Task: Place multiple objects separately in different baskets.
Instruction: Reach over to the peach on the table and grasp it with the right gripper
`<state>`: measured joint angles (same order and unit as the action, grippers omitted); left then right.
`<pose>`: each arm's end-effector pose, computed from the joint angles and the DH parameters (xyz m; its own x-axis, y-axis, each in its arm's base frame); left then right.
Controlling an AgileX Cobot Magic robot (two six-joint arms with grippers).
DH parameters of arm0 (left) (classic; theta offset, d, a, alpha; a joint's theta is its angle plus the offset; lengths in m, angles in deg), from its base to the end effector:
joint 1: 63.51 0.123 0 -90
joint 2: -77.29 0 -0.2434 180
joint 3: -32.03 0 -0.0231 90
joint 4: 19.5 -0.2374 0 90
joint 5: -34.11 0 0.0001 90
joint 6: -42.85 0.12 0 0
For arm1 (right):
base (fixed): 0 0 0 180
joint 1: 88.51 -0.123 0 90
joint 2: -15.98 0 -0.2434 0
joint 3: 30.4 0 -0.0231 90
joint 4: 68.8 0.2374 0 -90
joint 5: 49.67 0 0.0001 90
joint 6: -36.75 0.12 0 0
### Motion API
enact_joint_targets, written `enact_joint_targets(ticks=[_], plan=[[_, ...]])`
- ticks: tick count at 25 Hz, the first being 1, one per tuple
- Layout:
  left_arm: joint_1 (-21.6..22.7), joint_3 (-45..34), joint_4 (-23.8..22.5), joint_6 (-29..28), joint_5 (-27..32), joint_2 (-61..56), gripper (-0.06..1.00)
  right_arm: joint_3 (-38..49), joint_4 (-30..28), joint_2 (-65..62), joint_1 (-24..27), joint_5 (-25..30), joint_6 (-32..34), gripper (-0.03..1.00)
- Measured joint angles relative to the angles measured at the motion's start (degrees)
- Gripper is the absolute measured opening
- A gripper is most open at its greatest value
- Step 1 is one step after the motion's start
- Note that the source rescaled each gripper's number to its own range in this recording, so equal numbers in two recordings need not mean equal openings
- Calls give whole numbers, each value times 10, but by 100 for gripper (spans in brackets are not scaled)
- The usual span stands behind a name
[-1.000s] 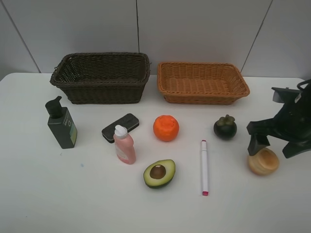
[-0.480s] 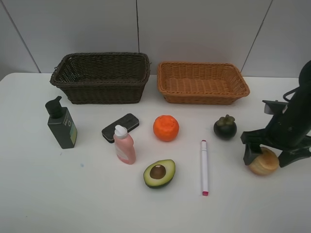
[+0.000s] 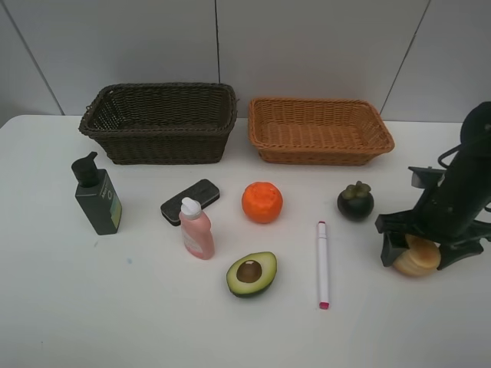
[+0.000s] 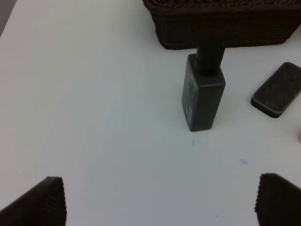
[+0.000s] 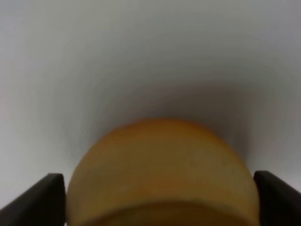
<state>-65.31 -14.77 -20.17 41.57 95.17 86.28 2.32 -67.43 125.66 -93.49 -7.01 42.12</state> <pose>0.0500 -0.0003 0.2593 -0.4517 -0.0025 -0.8922 0.0148 0.9998 -0.0103 0.2334 0.0223 0.0587 -0.9957 0.0247 0.0893 0.0254 0.9997 0.0063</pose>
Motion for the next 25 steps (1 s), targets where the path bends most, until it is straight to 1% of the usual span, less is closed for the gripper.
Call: enact_joint_targets(ticks=[1, 2, 4, 20, 22, 25], plan=[[0, 0, 0, 0, 0, 0, 100, 0, 0, 0, 0, -3, 0, 94], [0, 0, 0, 0, 0, 0, 100, 0, 0, 0, 0, -4, 0, 88], [0, 0, 0, 0, 0, 0, 100, 0, 0, 0, 0, -4, 0, 71], [0, 0, 0, 0, 0, 0, 100, -1, 3, -7, 0, -3, 0, 71], [0, 0, 0, 0, 0, 0, 100, -9, 7, -26, 0, 4, 0, 71], [0, 0, 0, 0, 0, 0, 100, -44, 9, -69, 0, 35, 0, 71]])
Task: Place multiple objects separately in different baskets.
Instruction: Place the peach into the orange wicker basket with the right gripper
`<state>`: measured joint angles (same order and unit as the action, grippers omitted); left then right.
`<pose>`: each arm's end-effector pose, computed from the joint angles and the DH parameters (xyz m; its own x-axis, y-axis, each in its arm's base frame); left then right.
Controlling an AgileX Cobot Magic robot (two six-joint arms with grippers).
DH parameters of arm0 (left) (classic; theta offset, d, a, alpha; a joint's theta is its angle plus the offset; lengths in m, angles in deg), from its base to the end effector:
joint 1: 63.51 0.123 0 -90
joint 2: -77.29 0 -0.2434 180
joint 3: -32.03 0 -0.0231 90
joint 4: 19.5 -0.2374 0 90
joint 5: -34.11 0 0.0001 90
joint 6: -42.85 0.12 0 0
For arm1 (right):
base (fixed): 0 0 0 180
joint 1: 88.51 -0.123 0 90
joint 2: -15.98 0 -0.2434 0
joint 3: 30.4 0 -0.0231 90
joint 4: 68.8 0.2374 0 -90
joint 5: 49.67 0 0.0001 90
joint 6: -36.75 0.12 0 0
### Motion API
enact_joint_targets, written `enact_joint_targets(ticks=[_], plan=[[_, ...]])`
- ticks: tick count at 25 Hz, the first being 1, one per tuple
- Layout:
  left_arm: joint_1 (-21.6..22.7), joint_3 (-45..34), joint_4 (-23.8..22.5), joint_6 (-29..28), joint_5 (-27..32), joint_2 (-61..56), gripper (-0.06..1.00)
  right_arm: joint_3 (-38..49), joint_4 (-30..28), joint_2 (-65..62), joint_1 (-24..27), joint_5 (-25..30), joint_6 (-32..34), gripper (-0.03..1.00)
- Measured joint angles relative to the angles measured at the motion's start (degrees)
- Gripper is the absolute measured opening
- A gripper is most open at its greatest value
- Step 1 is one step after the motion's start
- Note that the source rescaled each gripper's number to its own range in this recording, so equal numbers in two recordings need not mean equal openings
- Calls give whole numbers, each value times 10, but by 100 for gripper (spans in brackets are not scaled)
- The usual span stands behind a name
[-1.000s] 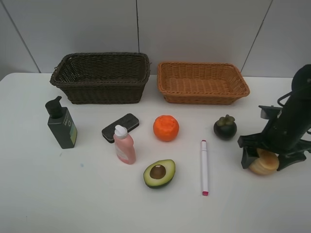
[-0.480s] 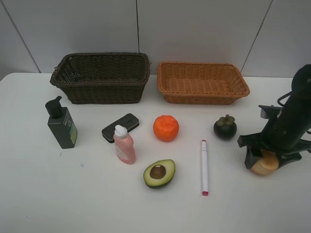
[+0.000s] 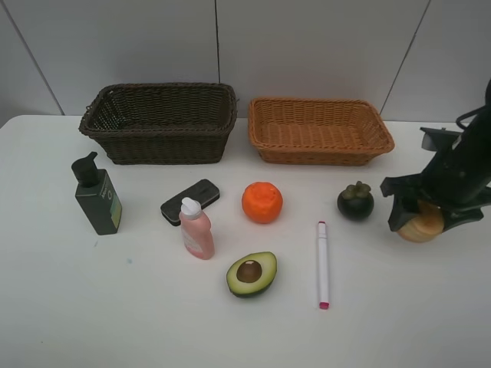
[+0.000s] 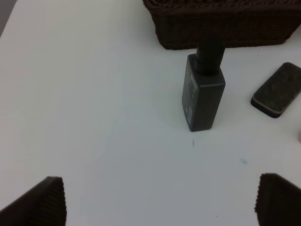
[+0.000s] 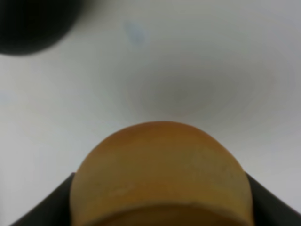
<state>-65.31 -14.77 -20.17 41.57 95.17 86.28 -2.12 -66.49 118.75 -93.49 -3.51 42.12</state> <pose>0.0500 -0.0003 0.2593 -0.4517 -0.0025 -0.8922 0.0148 0.9998 -0.0103 0.2525 0.0255 0.1021 -0.9984 0.0348 -0.0452 0.0332 0.9988 0.0348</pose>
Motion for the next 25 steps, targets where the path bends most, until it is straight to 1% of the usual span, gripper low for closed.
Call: enact_joint_targets(ticks=[4, 6, 11, 16, 20, 25], plan=[[0, 0, 0, 0, 0, 0, 100, -85, 2, -48, 0, 57, 1, 71], [0, 0, 0, 0, 0, 0, 100, -163, -1, -57, 0, 79, 1, 71], [0, 0, 0, 0, 0, 0, 100, -288, -16, -28, 0, 80, 1, 71], [0, 0, 0, 0, 0, 0, 100, -390, -23, 75, 0, 80, 2, 71], [0, 0, 0, 0, 0, 0, 100, -458, -23, 163, -8, 69, 2, 71], [0, 0, 0, 0, 0, 0, 100, -515, -23, 261, -19, 62, 2, 71]])
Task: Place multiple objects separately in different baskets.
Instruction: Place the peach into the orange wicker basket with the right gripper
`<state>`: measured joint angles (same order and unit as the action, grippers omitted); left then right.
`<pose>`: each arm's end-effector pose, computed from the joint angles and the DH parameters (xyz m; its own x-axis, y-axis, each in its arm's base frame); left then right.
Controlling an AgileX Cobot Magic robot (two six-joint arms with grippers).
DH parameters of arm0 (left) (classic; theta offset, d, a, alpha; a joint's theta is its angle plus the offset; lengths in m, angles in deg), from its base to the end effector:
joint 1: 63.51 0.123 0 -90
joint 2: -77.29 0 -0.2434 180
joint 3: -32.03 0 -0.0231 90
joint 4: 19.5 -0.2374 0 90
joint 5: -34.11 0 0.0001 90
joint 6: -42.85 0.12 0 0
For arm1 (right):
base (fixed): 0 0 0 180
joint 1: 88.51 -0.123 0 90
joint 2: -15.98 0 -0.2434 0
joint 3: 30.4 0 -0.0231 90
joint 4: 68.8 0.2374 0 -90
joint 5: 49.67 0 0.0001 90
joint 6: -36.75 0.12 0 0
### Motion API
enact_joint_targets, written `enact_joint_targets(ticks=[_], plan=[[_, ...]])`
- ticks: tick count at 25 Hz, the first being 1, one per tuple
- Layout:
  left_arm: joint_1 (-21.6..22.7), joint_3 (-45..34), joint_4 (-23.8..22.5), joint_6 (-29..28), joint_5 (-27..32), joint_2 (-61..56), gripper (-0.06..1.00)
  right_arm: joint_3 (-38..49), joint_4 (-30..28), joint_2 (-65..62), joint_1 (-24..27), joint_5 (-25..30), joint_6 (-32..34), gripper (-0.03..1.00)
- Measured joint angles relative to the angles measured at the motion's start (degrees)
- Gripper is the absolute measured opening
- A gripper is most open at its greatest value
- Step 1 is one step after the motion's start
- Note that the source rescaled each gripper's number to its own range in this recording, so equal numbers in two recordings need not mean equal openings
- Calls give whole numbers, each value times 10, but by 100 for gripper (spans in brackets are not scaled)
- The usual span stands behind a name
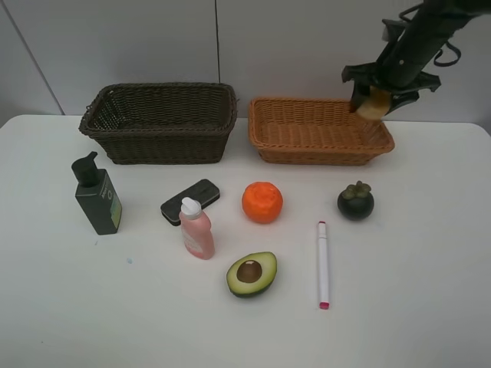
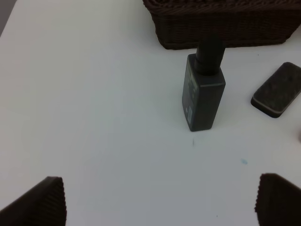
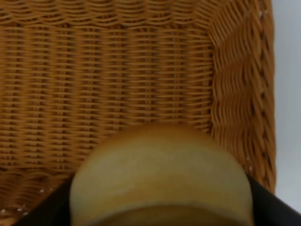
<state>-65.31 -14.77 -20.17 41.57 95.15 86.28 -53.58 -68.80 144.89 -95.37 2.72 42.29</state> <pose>0.0500 -0.0003 0.2594 -0.4514 -0.0025 -0.8923 0.0148 0.9998 -0.0103 0.4292 0.0516 0.1589 -0.9286 -0.0145 -0.3709 -0.0299 0.9989 0.0360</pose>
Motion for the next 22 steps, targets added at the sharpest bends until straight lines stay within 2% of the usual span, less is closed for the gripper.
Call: enact_joint_targets(ticks=[7, 20, 21, 22], plan=[[0, 0, 0, 0, 0, 0, 100, -6, 0, 65, 0, -13, 0, 71], [0, 0, 0, 0, 0, 0, 100, -7, 0, 68, 0, -14, -5, 71], [0, 0, 0, 0, 0, 0, 100, -7, 0, 66, 0, -16, -10, 72], [0, 0, 0, 0, 0, 0, 100, -7, 0, 63, 0, -20, -16, 89]])
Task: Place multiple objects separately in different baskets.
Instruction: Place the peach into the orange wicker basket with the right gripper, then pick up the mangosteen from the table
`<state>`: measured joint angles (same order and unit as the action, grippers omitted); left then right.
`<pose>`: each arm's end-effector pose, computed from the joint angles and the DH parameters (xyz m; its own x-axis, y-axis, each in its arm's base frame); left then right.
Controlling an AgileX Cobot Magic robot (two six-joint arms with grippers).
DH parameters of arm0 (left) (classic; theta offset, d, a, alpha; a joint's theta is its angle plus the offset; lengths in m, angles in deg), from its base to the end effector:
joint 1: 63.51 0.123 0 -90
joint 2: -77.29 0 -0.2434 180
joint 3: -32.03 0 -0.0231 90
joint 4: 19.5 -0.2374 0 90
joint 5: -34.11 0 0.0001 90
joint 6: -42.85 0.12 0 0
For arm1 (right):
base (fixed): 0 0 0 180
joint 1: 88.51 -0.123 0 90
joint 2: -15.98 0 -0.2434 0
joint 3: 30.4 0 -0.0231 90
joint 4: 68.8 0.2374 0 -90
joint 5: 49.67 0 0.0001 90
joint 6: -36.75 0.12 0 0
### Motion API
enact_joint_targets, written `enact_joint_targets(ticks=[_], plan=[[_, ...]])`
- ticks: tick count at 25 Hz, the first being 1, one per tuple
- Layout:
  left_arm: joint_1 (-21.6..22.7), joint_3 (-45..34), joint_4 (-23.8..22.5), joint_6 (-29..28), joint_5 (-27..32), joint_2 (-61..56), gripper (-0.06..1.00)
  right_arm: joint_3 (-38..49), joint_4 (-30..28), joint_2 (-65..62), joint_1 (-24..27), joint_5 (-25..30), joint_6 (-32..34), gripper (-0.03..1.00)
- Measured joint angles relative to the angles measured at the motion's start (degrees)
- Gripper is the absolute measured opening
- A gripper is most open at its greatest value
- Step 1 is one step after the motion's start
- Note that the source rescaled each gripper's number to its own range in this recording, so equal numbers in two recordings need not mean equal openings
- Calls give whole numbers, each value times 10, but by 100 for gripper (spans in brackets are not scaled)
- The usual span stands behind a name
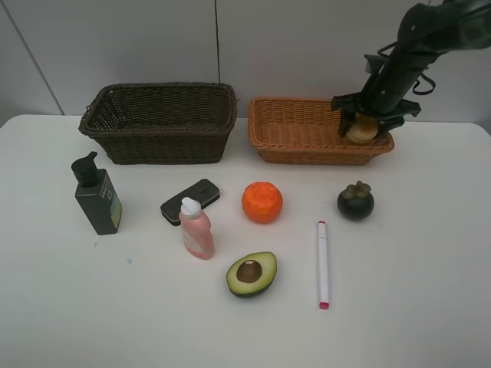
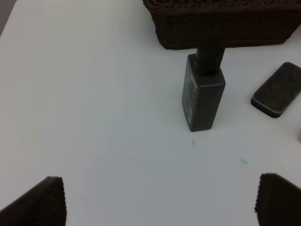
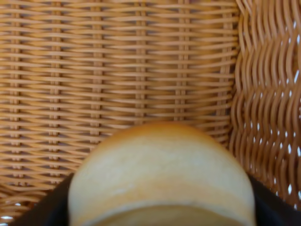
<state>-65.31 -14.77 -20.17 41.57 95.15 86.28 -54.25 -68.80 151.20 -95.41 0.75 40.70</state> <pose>0.0500 -0.0003 0.2594 -0.4514 -0.0025 -0.8923 0.0148 0.9998 -0.0103 0.4365 0.0528 0.1154 -0.9491 -0.0455 -0.3118 -0.0549 0.9983 0.0215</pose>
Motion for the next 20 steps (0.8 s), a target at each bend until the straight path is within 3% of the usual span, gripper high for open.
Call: enact_joint_targets(ticks=[4, 15, 20], plan=[[0, 0, 0, 0, 0, 0, 100, 0, 0, -6, 0, -7, -1, 98], [0, 0, 0, 0, 0, 0, 100, 0, 0, -12, 0, -6, -1, 99], [0, 0, 0, 0, 0, 0, 100, 0, 0, -34, 0, 19, -1, 99]])
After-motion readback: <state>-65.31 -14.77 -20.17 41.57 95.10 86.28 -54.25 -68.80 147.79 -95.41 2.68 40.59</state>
